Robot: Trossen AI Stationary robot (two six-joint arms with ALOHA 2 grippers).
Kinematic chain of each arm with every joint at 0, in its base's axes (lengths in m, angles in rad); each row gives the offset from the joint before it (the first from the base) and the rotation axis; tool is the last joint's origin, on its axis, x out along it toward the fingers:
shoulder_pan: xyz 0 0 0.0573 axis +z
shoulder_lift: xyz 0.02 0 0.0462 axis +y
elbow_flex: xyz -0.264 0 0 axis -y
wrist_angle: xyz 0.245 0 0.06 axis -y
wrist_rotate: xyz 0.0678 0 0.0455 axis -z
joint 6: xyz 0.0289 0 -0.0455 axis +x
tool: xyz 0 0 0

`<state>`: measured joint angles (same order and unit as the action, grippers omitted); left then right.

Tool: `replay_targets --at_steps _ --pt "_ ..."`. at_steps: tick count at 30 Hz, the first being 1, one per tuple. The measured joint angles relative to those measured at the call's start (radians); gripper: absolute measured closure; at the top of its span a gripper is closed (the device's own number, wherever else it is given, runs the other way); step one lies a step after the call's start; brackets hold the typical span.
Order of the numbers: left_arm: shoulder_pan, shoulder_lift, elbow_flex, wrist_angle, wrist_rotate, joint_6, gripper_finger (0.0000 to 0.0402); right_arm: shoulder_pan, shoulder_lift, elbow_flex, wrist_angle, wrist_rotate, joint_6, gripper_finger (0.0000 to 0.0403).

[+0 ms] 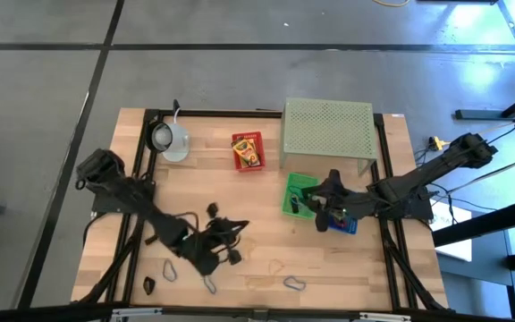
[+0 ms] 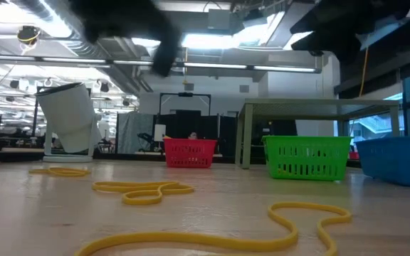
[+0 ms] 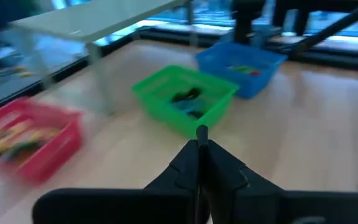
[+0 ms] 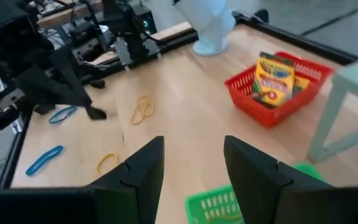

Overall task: Pick & Place Office Desk Supplies
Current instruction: Put the black rubber band into the green bin

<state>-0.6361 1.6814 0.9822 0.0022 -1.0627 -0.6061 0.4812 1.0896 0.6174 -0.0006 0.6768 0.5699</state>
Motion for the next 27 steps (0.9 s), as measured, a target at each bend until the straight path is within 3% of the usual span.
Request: replay_targets --at_steps 6,12,19,27 --pt "0.123 -0.001 0.001 0.351 0.214 0.327 0.0394 -0.004 0.069 0.0 0.051 -0.037 -0.103 0.0234" --pt "0.16 0.015 0.002 0.5 0.335 0.427 0.0394 -0.003 0.16 0.0 0.297 -0.221 -0.349 0.0234" --pt "0.153 0.083 0.003 0.719 0.375 0.584 0.0394 -0.004 0.273 0.0 0.521 -0.356 -0.466 0.0234" --pt "0.147 0.136 0.003 0.862 0.383 0.716 0.0394 -0.008 0.331 0.0 0.619 -0.363 -0.488 0.0208"
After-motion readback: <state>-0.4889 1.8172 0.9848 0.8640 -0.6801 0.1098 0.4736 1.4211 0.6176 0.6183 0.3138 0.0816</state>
